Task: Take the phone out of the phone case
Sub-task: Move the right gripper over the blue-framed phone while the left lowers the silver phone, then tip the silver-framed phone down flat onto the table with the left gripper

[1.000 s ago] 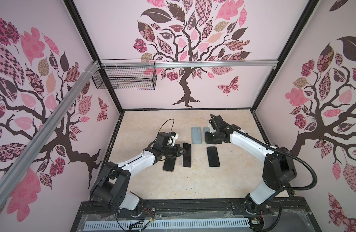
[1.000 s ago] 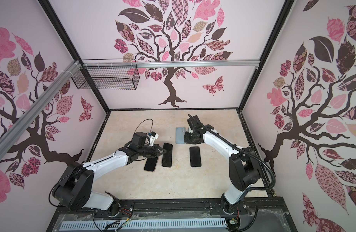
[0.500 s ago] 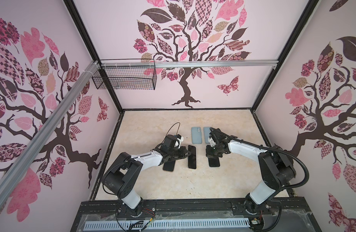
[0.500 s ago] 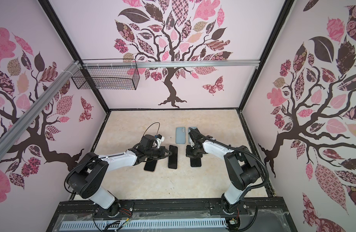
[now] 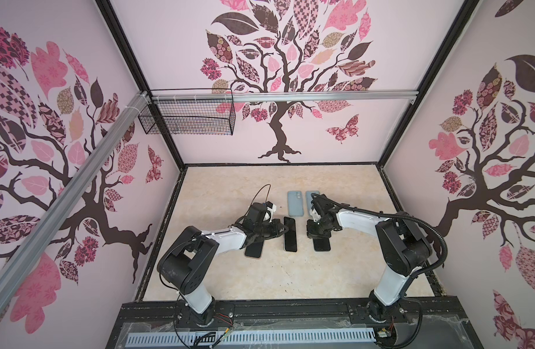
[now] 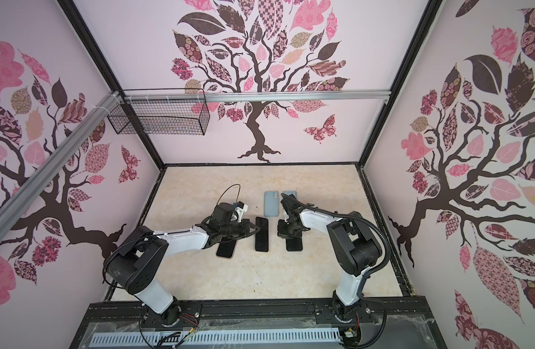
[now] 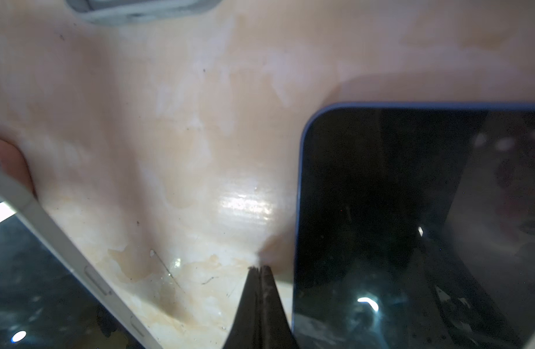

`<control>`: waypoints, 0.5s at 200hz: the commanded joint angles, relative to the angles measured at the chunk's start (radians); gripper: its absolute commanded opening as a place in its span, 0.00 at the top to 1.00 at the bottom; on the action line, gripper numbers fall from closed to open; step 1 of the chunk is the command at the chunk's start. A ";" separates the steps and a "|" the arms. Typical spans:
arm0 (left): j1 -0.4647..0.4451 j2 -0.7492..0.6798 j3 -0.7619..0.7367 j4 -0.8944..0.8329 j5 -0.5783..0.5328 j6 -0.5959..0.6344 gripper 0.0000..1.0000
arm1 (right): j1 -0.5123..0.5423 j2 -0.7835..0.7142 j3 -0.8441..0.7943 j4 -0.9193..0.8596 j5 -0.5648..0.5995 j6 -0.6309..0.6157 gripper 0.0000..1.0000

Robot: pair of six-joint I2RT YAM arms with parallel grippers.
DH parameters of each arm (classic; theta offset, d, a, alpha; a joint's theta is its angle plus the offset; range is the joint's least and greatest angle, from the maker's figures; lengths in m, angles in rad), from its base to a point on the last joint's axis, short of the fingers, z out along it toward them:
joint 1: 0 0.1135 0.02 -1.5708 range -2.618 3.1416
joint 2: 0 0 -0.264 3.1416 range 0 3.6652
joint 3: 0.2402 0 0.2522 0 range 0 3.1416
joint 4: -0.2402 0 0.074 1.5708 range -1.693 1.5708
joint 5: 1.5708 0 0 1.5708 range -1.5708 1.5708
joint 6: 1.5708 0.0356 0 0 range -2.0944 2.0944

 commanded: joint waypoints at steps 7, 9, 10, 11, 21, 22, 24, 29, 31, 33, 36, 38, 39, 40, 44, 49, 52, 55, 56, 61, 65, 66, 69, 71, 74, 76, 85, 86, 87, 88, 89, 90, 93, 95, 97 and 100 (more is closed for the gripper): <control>-0.006 0.009 0.026 0.058 0.021 -0.010 1.00 | 0.007 0.035 0.045 -0.011 0.009 0.004 1.00; -0.006 0.011 0.026 0.058 0.023 -0.011 1.00 | 0.006 0.036 0.044 -0.012 0.010 0.004 1.00; -0.006 0.011 0.027 0.058 0.023 -0.011 1.00 | 0.006 0.036 0.044 -0.012 0.011 0.004 1.00; -0.006 0.012 0.027 0.059 0.024 -0.011 1.00 | 0.007 0.037 0.044 -0.013 0.011 0.003 1.00; -0.007 0.017 0.029 0.061 0.029 -0.017 1.00 | 0.006 0.042 0.046 -0.016 0.015 0.002 1.00; -0.006 0.018 0.029 0.061 0.029 -0.018 1.00 | 0.007 0.042 0.046 -0.017 0.016 0.002 1.00; -0.006 0.018 0.028 0.063 0.030 -0.020 1.00 | 0.006 0.042 0.046 -0.017 0.016 0.002 1.00; -0.007 0.023 0.030 0.068 0.034 -0.023 1.00 | 0.006 0.045 0.046 -0.017 0.016 0.002 1.00; -0.007 0.024 0.028 0.070 0.036 -0.025 1.00 | 0.006 0.045 0.046 -0.017 0.016 0.002 1.00; -0.008 0.025 0.027 0.071 0.037 -0.026 1.00 | 0.007 0.046 0.046 -0.017 0.016 0.002 1.00; -0.008 0.028 0.028 0.072 0.039 -0.029 1.00 | 0.006 0.047 0.047 -0.017 0.016 0.002 1.00; -0.009 0.028 0.031 0.073 0.039 -0.031 1.00 | 0.006 0.048 0.046 -0.017 0.016 0.002 1.00; -0.008 0.029 0.030 0.074 0.039 -0.031 1.00 | 0.006 0.048 0.046 -0.017 0.016 0.002 1.00; -0.008 0.030 0.030 0.074 0.040 -0.032 1.00 | 0.007 0.049 0.046 -0.017 0.016 0.001 1.00; -0.008 0.034 0.030 0.074 0.041 -0.036 1.00 | 0.007 0.050 0.046 -0.017 0.017 0.001 1.00; -0.008 0.038 0.031 0.077 0.043 -0.041 1.00 | 0.007 0.051 0.046 -0.019 0.019 0.001 1.00; -0.009 0.041 0.031 0.079 0.044 -0.045 1.00 | 0.006 0.052 0.046 -0.020 0.018 0.002 1.00; -0.010 0.043 0.032 0.082 0.045 -0.048 1.00 | 0.006 0.053 0.046 -0.020 0.019 0.002 1.00; -0.010 0.045 0.032 0.083 0.045 -0.049 1.00 | 0.006 0.053 0.046 -0.020 0.020 0.001 1.00; -0.010 0.050 0.034 0.085 0.046 -0.057 1.00 | 0.006 0.053 0.046 -0.021 0.019 0.000 1.00; -0.011 0.053 0.035 0.086 0.046 -0.063 1.00 | 0.006 0.053 0.045 -0.021 0.019 0.000 1.00; -0.010 0.054 0.035 0.086 0.046 -0.064 1.00 | 0.006 0.053 0.044 -0.020 0.019 0.001 1.00; -0.010 0.059 0.038 0.086 0.044 -0.070 1.00 | 0.006 0.053 0.044 -0.020 0.017 0.001 1.00; -0.010 0.060 0.038 0.086 0.043 -0.073 1.00 | 0.007 0.053 0.043 -0.021 0.017 0.001 1.00; -0.011 0.064 0.040 0.086 0.042 -0.080 1.00 | 0.006 0.053 0.042 -0.021 0.017 0.001 1.00; -0.010 0.065 0.042 0.088 0.042 -0.083 1.00 | 0.007 0.053 0.042 -0.021 0.017 0.001 1.00; -0.010 0.077 0.050 0.093 0.042 -0.102 1.00 | 0.007 0.052 0.039 -0.021 0.017 -0.001 1.00; -0.010 0.078 0.051 0.093 0.042 -0.103 1.00 | 0.007 0.053 0.039 -0.021 0.017 0.000 1.00; -0.010 0.079 0.052 0.093 0.043 -0.104 1.00 | 0.007 0.053 0.039 -0.021 0.018 0.000 1.00; -0.010 0.080 0.053 0.092 0.043 -0.106 1.00 | 0.007 0.053 0.039 -0.021 0.018 -0.001 1.00; -0.010 0.081 0.054 0.092 0.043 -0.109 1.00 | 0.006 0.053 0.039 -0.021 0.019 -0.001 1.00; -0.010 0.083 0.056 0.092 0.043 -0.111 1.00 | 0.006 0.053 0.038 -0.021 0.019 -0.001 1.00; -0.011 0.087 0.061 0.092 0.044 -0.116 1.00 | 0.006 0.053 0.037 -0.022 0.019 -0.001 1.00; -0.010 0.089 0.062 0.092 0.044 -0.120 1.00 | 0.007 0.053 0.037 -0.023 0.019 -0.002 1.00; -0.009 0.091 0.065 0.093 0.044 -0.124 1.00 | 0.007 0.053 0.038 -0.023 0.019 -0.001 1.00; -0.010 0.095 0.068 0.092 0.047 -0.128 1.00 | 0.007 0.053 0.037 -0.025 0.020 -0.002 1.00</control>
